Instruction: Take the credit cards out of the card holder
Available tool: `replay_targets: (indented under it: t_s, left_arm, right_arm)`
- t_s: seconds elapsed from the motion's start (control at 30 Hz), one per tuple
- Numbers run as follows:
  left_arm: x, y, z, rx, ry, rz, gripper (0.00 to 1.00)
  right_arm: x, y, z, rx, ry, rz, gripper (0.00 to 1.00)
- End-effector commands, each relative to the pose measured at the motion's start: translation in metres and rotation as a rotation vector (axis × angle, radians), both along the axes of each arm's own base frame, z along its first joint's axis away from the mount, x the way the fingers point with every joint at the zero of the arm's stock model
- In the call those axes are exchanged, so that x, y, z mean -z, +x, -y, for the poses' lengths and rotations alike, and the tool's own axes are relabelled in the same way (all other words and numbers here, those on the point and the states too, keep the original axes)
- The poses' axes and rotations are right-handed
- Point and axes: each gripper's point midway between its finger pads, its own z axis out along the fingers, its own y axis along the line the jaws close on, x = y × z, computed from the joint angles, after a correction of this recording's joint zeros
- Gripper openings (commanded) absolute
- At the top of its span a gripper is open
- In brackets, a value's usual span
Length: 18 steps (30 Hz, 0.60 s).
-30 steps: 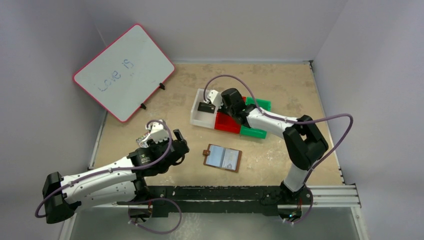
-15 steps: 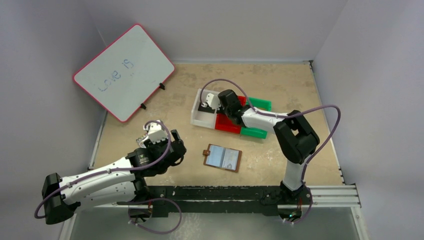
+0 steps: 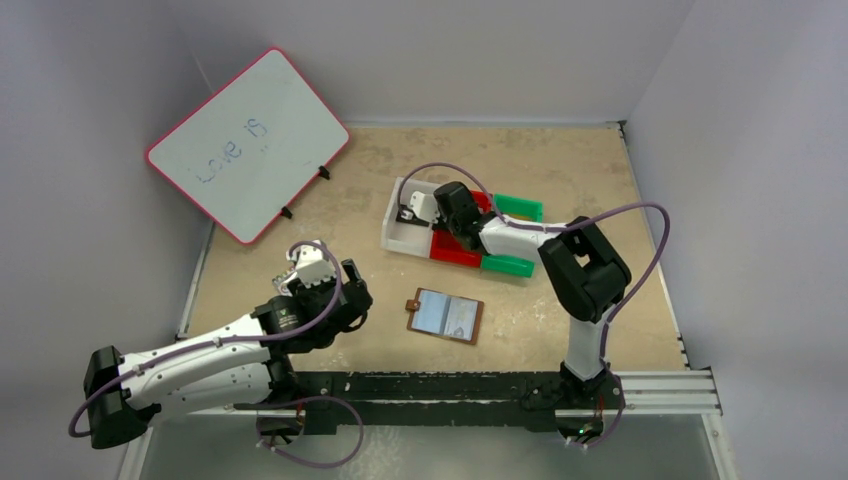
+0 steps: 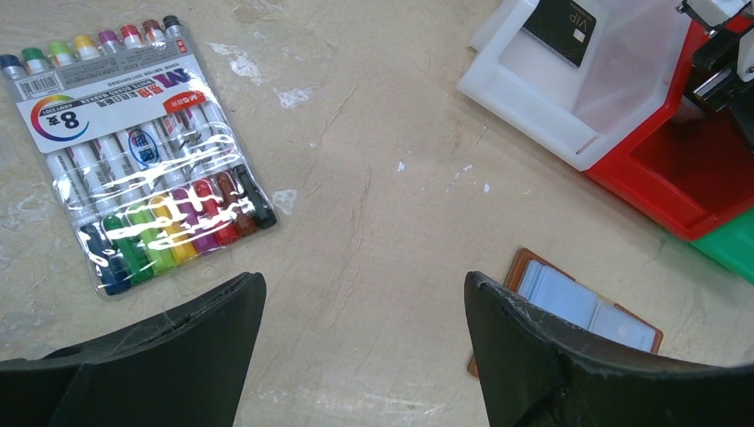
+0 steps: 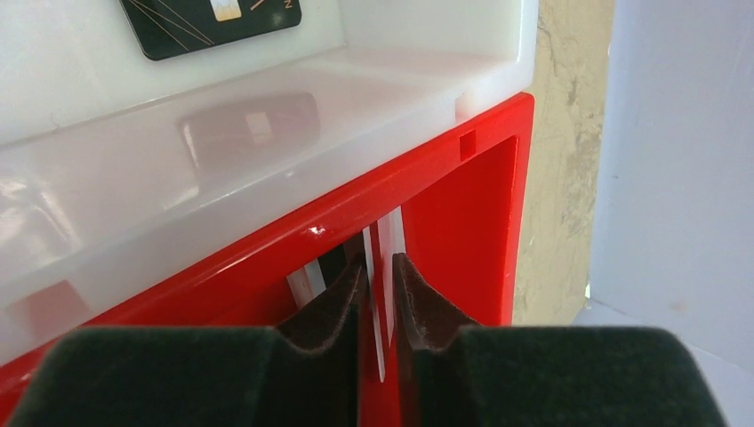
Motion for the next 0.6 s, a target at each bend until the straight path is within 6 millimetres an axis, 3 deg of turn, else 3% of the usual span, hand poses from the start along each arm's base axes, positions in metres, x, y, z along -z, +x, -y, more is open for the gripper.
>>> replay_targets:
  t_s: [0.0, 0.13, 0.37, 0.57]
  left_arm:
    - [-0.016, 0.006, 0.0, -0.02, -0.025, 0.042, 0.82]
    - [-0.009, 0.005, 0.005, 0.001, -0.021, 0.023, 0.81]
    - [-0.002, 0.004, 0.013, 0.033, -0.014, 0.0, 0.81]
    - [0.0, 0.004, 0.018, 0.051, -0.012, -0.013, 0.8]
  right_arm:
    - [-0.026, 0.009, -0.012, -0.028, 0.048, 0.046, 0.2]
    - [-0.034, 0.003, -0.018, -0.048, 0.093, 0.013, 0.31]
    - [-0.044, -0.001, -0.017, -0.045, 0.113, 0.016, 0.34]
    - [-0.058, -0.009, -0.027, -0.042, 0.221, -0.008, 0.35]
